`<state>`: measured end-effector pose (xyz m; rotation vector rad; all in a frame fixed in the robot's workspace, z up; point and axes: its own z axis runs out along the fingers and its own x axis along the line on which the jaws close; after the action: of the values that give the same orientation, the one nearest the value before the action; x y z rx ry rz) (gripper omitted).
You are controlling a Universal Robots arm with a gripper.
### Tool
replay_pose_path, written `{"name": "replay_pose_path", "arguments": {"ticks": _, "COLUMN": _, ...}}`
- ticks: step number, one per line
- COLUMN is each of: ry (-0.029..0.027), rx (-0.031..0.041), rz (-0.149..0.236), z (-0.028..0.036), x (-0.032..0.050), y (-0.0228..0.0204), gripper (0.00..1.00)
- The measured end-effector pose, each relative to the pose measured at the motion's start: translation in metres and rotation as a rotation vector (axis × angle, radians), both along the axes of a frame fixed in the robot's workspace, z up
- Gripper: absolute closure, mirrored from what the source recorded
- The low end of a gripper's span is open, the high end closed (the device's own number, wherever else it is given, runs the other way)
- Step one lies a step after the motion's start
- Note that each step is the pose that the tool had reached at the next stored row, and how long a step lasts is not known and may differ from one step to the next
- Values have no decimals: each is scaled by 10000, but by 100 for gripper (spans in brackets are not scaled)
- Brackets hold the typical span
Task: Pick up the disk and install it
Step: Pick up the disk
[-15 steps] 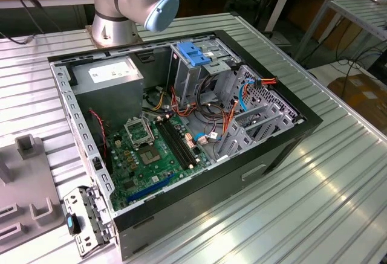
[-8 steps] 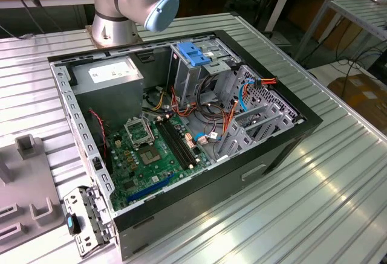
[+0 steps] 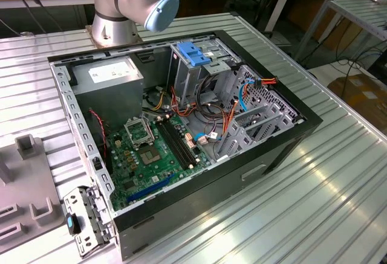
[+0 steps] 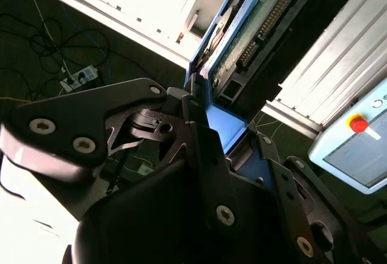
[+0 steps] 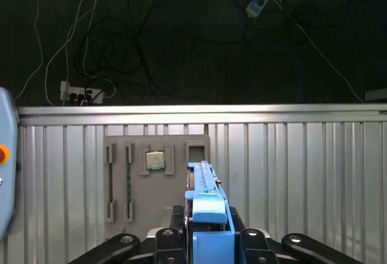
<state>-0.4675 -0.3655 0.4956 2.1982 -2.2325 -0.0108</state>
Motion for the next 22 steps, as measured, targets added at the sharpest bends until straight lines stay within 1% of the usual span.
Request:
{"name": "replay_pose_path", "arguments": {"ticks": 8, "ry": -2, "rx": 1, "rz": -2, "z": 4, "x": 4, "y": 1, "gripper": 63}}
{"name": "replay_pose_path", "arguments": {"ticks": 12, "ry": -1, "rx": 0, "rz": 0, "z": 5, "x": 26, "y": 0, "gripper": 63}}
{"name": "replay_pose_path", "arguments": {"ticks": 14, "ry": -1, "rx": 0, "rz": -1, "z": 5, "x": 50, "y": 0, "gripper": 63}}
{"name": "replay_pose_path", "arguments": {"ticks": 22, "ry": 0, "rx": 0, "rz": 0, "z": 5, "x": 87, "y": 0, "gripper": 63}}
